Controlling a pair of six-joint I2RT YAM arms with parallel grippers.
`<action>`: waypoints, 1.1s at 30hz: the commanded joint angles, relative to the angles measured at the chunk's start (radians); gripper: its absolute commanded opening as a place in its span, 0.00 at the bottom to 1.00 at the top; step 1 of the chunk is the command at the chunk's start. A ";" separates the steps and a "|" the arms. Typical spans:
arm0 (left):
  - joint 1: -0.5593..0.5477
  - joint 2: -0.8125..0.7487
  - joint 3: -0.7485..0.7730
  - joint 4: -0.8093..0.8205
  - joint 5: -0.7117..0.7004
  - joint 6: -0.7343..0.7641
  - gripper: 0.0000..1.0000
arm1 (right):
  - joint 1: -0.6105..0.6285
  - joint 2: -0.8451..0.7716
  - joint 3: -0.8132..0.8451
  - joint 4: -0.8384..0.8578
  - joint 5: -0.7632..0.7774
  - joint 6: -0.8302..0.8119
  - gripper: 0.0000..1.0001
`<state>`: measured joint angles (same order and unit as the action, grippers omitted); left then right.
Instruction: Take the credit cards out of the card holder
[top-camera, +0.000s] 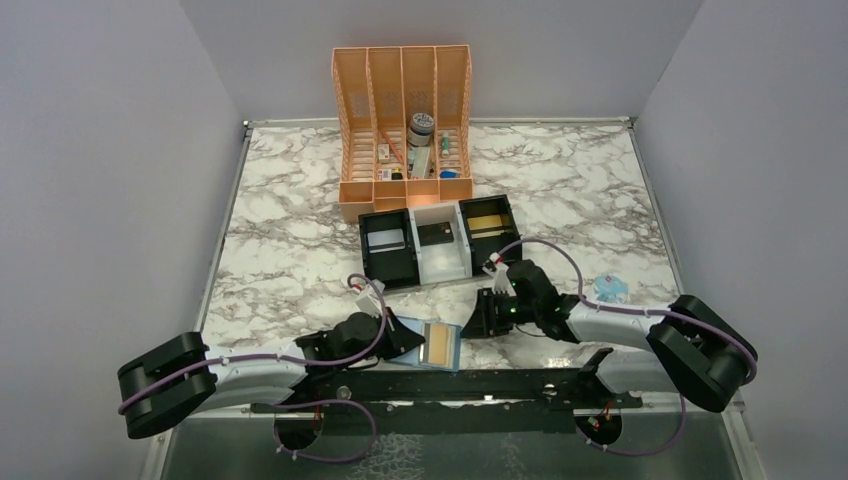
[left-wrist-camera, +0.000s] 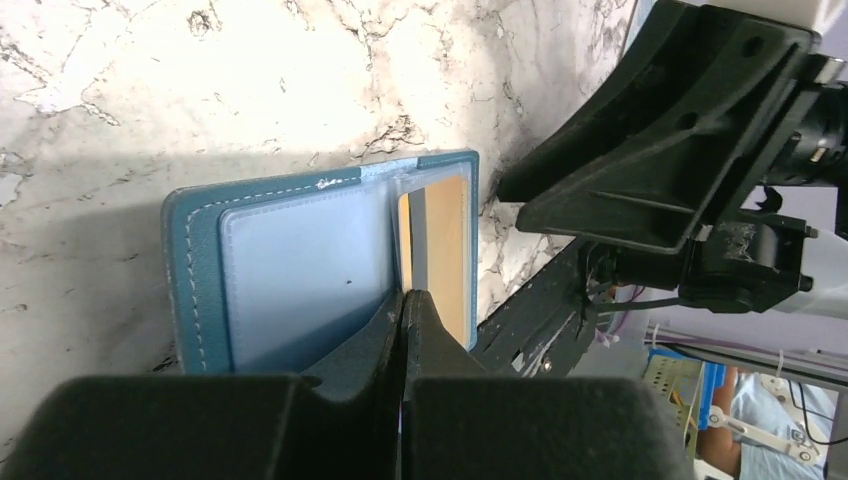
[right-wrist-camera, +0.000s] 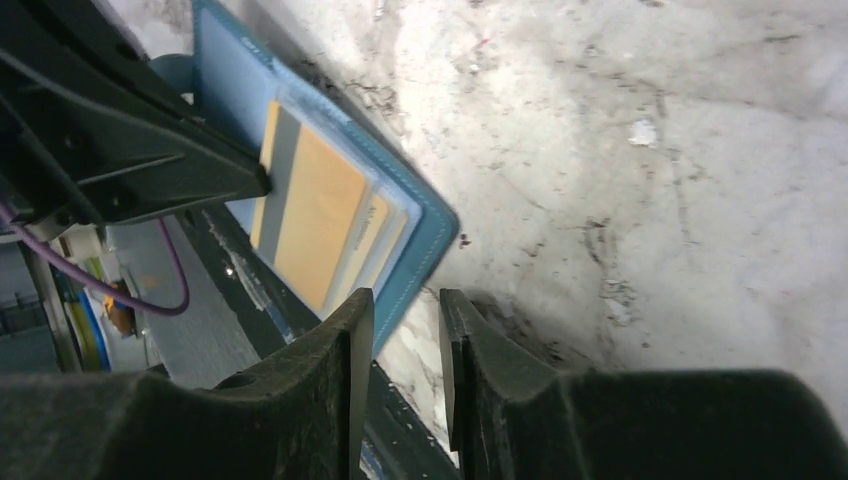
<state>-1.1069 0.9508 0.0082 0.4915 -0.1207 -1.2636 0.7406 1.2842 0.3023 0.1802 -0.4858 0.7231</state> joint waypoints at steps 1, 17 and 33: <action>0.005 0.002 0.034 -0.041 -0.028 0.037 0.00 | 0.041 -0.028 0.034 -0.009 -0.056 -0.024 0.33; 0.005 -0.031 0.063 -0.083 -0.029 0.069 0.00 | 0.202 0.241 0.161 -0.102 0.222 0.027 0.35; 0.007 -0.286 0.078 -0.362 -0.086 0.095 0.00 | 0.203 0.299 0.096 0.018 0.166 0.053 0.29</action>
<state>-1.1042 0.7048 0.0673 0.1307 -0.1772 -1.1728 0.9398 1.5177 0.4480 0.3462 -0.4103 0.8165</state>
